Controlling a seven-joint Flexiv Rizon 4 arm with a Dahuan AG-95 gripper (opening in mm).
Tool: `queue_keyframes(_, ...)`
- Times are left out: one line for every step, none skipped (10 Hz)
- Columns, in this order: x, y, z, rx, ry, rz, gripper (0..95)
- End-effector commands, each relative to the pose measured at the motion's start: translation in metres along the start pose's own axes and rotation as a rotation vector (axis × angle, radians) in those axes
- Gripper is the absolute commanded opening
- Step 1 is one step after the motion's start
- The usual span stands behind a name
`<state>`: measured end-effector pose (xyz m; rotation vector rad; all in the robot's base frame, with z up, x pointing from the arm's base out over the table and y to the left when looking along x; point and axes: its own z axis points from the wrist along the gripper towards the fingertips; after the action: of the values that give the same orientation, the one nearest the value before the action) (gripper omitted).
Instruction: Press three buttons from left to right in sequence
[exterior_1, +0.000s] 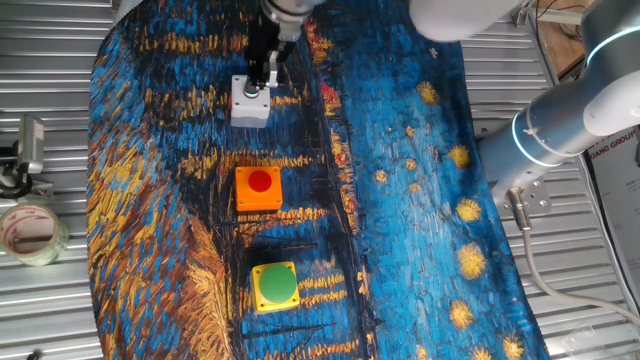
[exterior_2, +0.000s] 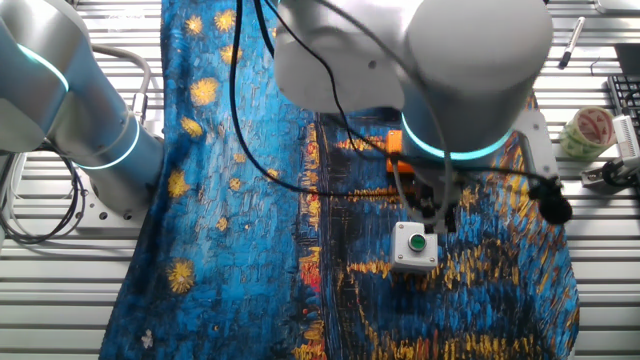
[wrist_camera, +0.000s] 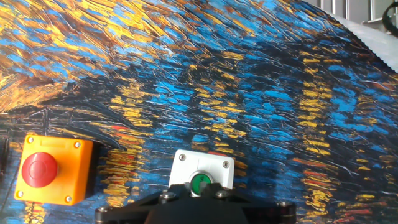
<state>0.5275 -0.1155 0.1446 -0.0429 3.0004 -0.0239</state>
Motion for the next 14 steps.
queue_keyframes(-0.002,0.007,-0.003,-0.003,0.005,0.015,0.0)
queue_keyframes(-0.003,0.012,-0.003,-0.002,0.008,0.025,0.0)
queue_keyframes(-0.004,0.014,-0.003,-0.003,0.008,0.03,0.0)
queue_keyframes(-0.004,0.019,-0.003,-0.005,0.007,0.038,0.0)
queue_keyframes(-0.005,0.021,-0.002,-0.005,0.007,0.04,0.0)
queue_keyframes(-0.005,0.028,-0.001,0.002,0.006,0.05,0.0)
queue_keyframes(-0.005,0.032,0.0,0.001,0.004,0.057,0.0)
queue_keyframes(-0.006,0.037,0.0,0.003,0.005,0.061,0.0)
queue_keyframes(-0.006,0.039,0.0,0.004,0.006,0.066,0.0)
queue_keyframes(-0.007,0.045,0.0,0.005,0.005,0.07,0.0)
queue_keyframes(-0.007,0.05,0.001,0.014,0.003,0.076,0.0)
queue_keyframes(-0.008,0.051,0.001,0.017,0.001,0.077,0.0)
queue_keyframes(-0.008,0.052,0.001,0.014,0.001,0.071,0.0)
queue_keyframes(-0.008,0.052,0.001,0.012,0.001,0.07,0.0)
